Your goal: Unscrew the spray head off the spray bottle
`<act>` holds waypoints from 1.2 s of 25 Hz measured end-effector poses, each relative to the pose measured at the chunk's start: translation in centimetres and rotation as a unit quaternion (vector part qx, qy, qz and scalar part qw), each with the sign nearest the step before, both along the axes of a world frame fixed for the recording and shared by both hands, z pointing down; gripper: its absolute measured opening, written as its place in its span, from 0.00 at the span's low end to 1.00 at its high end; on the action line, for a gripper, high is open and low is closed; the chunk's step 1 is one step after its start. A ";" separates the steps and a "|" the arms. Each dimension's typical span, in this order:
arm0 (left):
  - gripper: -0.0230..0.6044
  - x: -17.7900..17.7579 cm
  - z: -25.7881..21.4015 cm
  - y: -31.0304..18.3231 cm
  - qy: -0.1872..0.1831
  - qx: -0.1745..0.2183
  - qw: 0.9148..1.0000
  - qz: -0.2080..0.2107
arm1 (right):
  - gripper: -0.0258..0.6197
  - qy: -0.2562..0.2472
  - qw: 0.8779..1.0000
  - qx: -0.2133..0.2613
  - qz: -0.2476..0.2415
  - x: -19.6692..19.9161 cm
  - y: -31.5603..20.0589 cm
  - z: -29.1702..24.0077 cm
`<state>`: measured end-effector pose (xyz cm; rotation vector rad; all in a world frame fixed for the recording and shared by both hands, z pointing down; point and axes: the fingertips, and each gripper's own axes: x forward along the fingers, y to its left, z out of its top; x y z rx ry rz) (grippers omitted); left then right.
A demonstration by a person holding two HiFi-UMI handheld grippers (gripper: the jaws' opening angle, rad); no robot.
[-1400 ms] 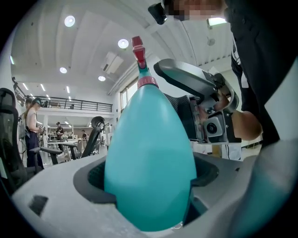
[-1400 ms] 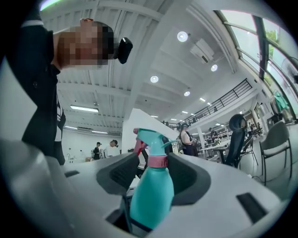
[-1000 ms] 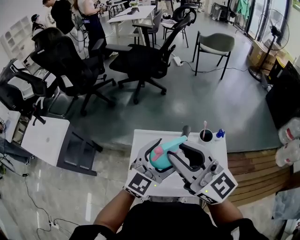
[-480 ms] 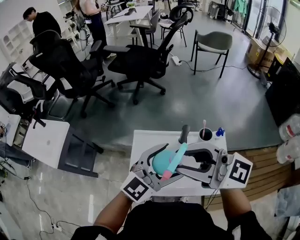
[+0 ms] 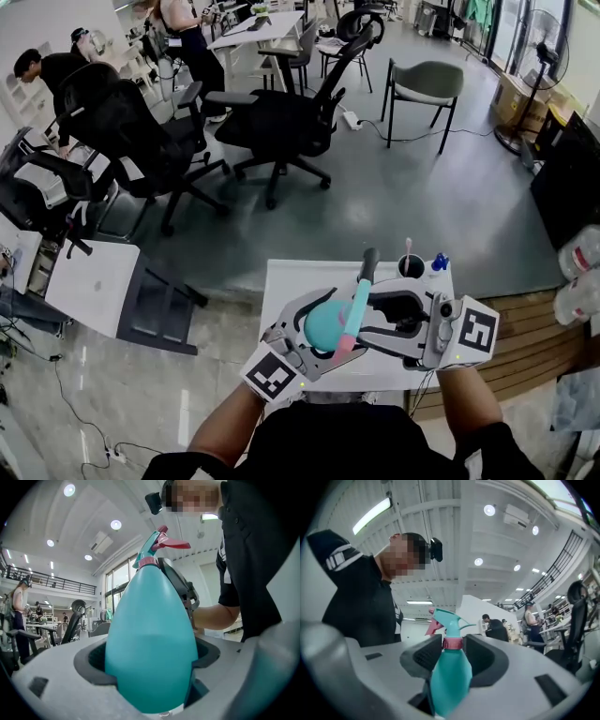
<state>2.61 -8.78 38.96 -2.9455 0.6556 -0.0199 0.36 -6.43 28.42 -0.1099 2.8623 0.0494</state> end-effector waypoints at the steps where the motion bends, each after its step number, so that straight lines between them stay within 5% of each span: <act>1: 0.77 -0.3 0.2 -0.4 0.001 -0.008 1.000 -0.013 | 0.30 0.002 1.000 0.002 0.027 -0.1 -0.4 0.1; 10: 0.77 -2.7 2.8 -2.8 -0.036 -0.008 0.996 -0.087 | 0.34 0.031 0.975 -0.022 0.220 -1.4 -2.3 1.6; 20: 0.77 -2.9 3.8 -2.8 -0.060 -0.006 0.991 -0.122 | 0.28 0.041 0.955 -0.029 0.291 -2.1 -3.1 1.8; 24: 0.77 -2.8 4.0 -2.6 -0.064 -0.007 0.991 -0.117 | 0.26 0.047 0.958 -0.026 0.282 -2.1 -3.0 2.0; 30: 0.77 -2.1 3.3 -2.0 -0.057 -0.006 0.994 -0.095 | 0.25 0.056 0.983 -0.019 0.172 -2.2 -2.0 1.5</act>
